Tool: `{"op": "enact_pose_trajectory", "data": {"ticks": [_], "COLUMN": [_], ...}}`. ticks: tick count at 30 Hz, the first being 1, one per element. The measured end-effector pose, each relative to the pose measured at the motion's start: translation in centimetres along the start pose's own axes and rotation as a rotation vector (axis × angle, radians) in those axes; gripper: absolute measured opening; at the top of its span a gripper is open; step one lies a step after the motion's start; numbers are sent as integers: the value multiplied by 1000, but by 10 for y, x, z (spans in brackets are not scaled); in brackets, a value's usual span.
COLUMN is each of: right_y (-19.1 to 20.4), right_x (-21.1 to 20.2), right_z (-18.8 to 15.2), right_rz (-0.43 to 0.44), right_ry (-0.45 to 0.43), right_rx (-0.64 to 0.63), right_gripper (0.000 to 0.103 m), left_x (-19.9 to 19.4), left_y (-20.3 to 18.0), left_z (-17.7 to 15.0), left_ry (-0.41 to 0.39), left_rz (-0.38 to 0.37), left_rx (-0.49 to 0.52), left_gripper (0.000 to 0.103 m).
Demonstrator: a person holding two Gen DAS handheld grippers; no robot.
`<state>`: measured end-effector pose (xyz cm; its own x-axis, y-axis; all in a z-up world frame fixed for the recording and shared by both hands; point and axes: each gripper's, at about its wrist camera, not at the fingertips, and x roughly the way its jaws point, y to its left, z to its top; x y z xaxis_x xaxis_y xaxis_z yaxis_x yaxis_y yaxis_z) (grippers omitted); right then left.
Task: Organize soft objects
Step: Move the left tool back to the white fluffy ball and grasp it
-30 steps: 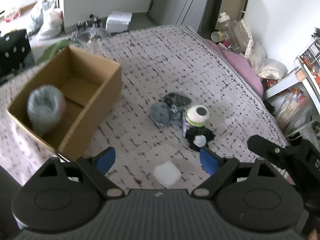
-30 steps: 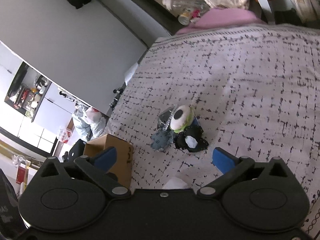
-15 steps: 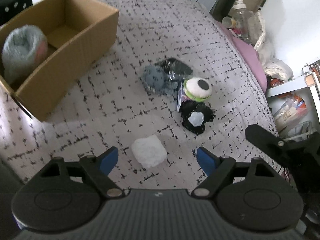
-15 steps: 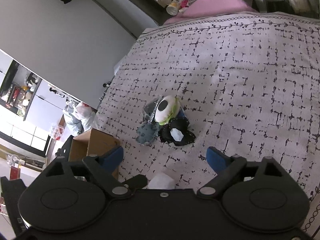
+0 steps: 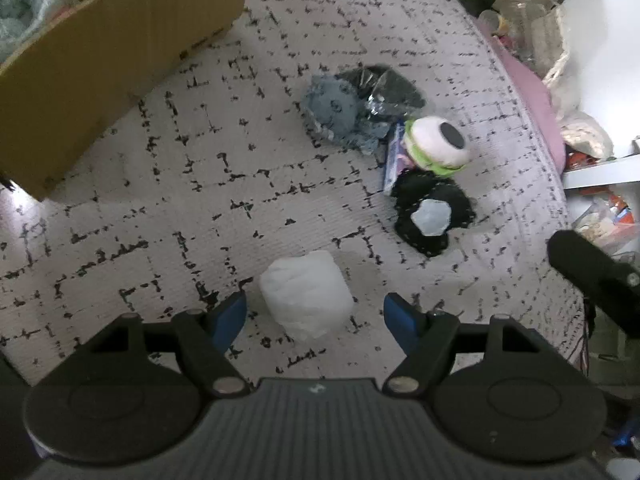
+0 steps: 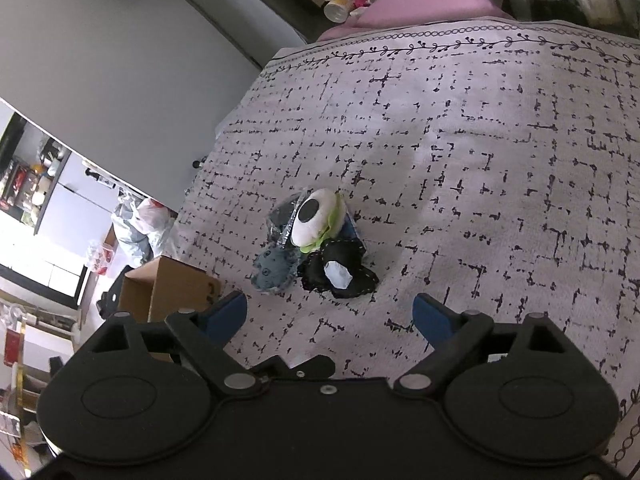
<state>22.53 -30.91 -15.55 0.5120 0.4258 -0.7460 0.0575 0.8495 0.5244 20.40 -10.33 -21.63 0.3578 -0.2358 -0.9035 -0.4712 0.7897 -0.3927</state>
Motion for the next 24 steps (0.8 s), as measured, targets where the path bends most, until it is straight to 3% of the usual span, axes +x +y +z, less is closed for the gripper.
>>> {"op": "enact_pose_trajectory", "data": {"ticks": [2, 4, 6, 17, 24], "right_y": [1, 2, 2, 3, 4], "right_x": [6, 11, 17, 34, 52], "right_z": [1, 2, 2, 7, 9], "right_rz": [-18, -35, -38, -87, -84], "right_ry": [0, -3, -2, -52, -23], "right_rx": [-10, -19, -27, -20, 13], "right_gripper": [90, 90, 89, 89, 85], "left_x": [3, 4, 5, -2, -2], "left_y": [0, 0, 1, 9, 15], "left_z": [1, 3, 6, 31, 42], "left_ry": [-6, -21, -17, -47, -45], "left_rz": [-2, -1, 16, -14, -25], "left_rx": [-5, 1, -2, -7, 7], "left_gripper": [74, 55, 44, 43, 43]}}
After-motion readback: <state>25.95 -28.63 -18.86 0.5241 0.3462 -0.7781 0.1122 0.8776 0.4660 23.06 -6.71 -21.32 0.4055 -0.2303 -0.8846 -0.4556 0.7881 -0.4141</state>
